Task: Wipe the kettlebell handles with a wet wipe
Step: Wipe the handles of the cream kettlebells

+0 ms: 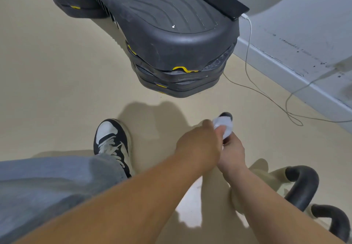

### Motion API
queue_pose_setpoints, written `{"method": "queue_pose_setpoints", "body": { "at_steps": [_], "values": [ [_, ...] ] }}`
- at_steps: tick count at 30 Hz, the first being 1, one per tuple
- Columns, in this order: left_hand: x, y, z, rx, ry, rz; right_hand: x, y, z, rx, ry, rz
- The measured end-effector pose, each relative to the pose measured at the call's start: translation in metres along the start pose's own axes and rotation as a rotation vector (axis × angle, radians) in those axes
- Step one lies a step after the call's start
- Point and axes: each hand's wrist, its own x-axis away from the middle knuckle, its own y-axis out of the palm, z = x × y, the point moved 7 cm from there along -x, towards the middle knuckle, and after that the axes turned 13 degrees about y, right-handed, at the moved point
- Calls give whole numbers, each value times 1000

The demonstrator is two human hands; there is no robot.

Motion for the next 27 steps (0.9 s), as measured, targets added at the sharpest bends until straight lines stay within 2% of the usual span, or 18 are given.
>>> {"method": "queue_pose_setpoints", "body": {
  "at_steps": [2, 4, 6, 9, 13, 16, 19, 23, 25, 27],
  "values": [
    [-21, -6, 12, 39, 12, -116, 0, 0, 1, 8, 15, -24],
    [-28, -2, 13, 107, 0, -117, 2, 1, -1, 3, 29, -38],
    [-17, 3, 6, 142, -22, 30, 5, 1, -3, -20, 33, -31],
    [30, 20, -15, 71, 16, 241, 3, 0, -2, 45, -10, -10],
    [77, 50, -37, 153, 41, 270, -7, -1, 6, 115, 0, 11],
    [69, 41, -34, 81, 11, 301, -5, -1, 5, 111, -15, 26],
    [35, 20, -23, -7, -38, 155, -1, -2, -1, 93, -59, 10],
    [-18, 12, -6, 74, -168, -67, -4, -2, 0, 136, 4, -7],
    [-25, 11, -1, 71, -157, -28, -2, 0, -2, 132, 10, -21],
    [-14, 10, 1, 10, -91, 77, -1, -1, -1, 103, 12, -23]
  ]
}}
